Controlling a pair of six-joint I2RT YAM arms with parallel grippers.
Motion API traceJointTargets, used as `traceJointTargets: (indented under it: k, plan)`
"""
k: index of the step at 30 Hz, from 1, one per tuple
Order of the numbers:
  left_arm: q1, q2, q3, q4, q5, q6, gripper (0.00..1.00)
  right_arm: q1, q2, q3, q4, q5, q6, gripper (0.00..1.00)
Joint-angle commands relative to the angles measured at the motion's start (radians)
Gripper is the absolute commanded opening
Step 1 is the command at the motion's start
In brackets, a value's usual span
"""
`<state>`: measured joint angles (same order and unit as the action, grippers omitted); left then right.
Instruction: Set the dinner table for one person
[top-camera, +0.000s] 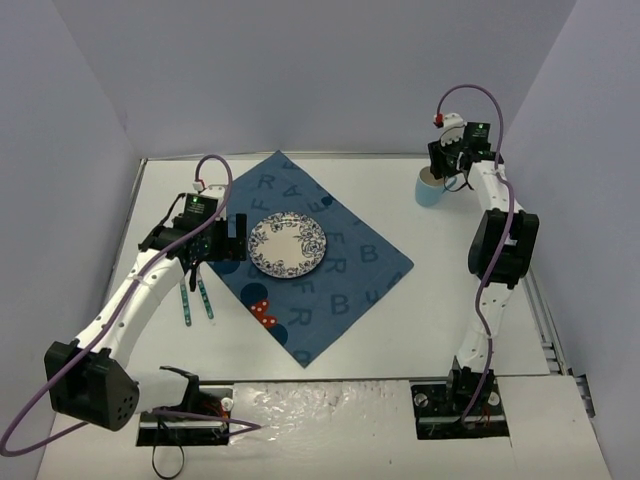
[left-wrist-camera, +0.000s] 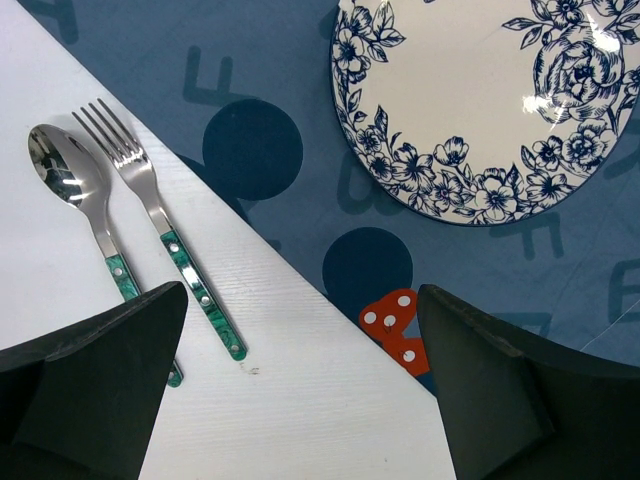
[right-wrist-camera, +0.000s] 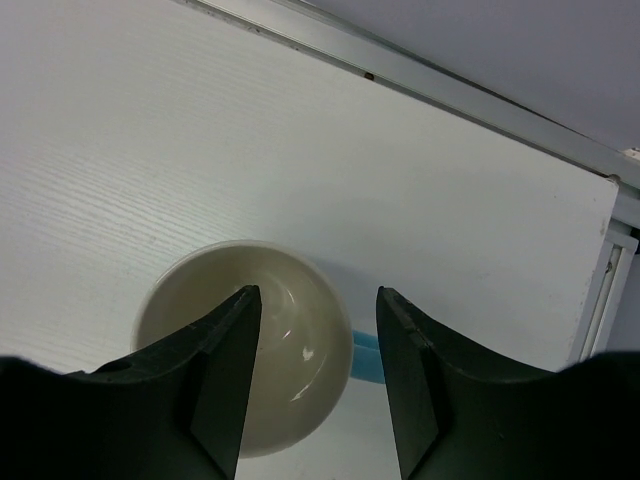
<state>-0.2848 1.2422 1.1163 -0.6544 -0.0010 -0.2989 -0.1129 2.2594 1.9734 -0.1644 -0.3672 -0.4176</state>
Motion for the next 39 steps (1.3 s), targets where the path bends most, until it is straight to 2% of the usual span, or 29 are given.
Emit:
traceJointTargets:
  k: [1, 6, 8, 11, 14, 19, 23, 27, 34, 35, 36, 39]
  plan:
    - [0.009, -0.047, 0.007, 0.028, -0.012, 0.004, 0.97, 0.007, 0.015, 0.057, 0.017, -0.024, -0.048, 0.45]
    - [0.01, -0.046, 0.002, 0.022, -0.014, 0.015, 0.97, 0.007, 0.041, 0.065, -0.006, -0.028, -0.05, 0.38]
    - [0.009, -0.046, 0.003, 0.021, -0.013, 0.017, 0.97, 0.007, 0.042, 0.064, -0.013, -0.024, -0.05, 0.3]
    - [0.009, -0.046, 0.009, 0.022, -0.011, 0.02, 0.97, 0.008, 0.015, 0.045, -0.014, -0.006, -0.016, 0.05]
    - [0.009, -0.044, 0.014, 0.023, -0.014, 0.021, 0.97, 0.009, -0.049, -0.001, -0.015, -0.004, 0.04, 0.0]
    - [0.009, -0.034, 0.016, 0.038, -0.002, 0.015, 0.97, 0.024, -0.186, -0.113, -0.015, 0.131, 0.223, 0.0]
    - [0.009, -0.028, 0.015, 0.057, 0.001, 0.006, 0.97, 0.058, -0.289, -0.258, -0.015, 0.269, 0.434, 0.0]
    - [0.008, -0.021, 0.013, 0.062, 0.027, 0.001, 0.97, 0.064, -0.375, -0.441, -0.014, 0.304, 0.587, 0.0]
    - [0.007, -0.012, 0.007, 0.067, 0.038, -0.008, 0.97, 0.086, -0.448, -0.585, -0.018, 0.361, 0.687, 0.0]
    - [0.007, -0.01, 0.007, 0.069, 0.038, -0.008, 0.97, 0.089, -0.45, -0.592, -0.018, 0.356, 0.685, 0.03]
    - [0.007, -0.01, 0.007, 0.07, 0.041, -0.009, 0.97, 0.092, -0.452, -0.593, -0.018, 0.35, 0.679, 0.14]
    - [0.007, -0.009, 0.01, 0.068, 0.041, -0.006, 0.97, 0.109, -0.459, -0.581, -0.02, 0.338, 0.617, 0.27]
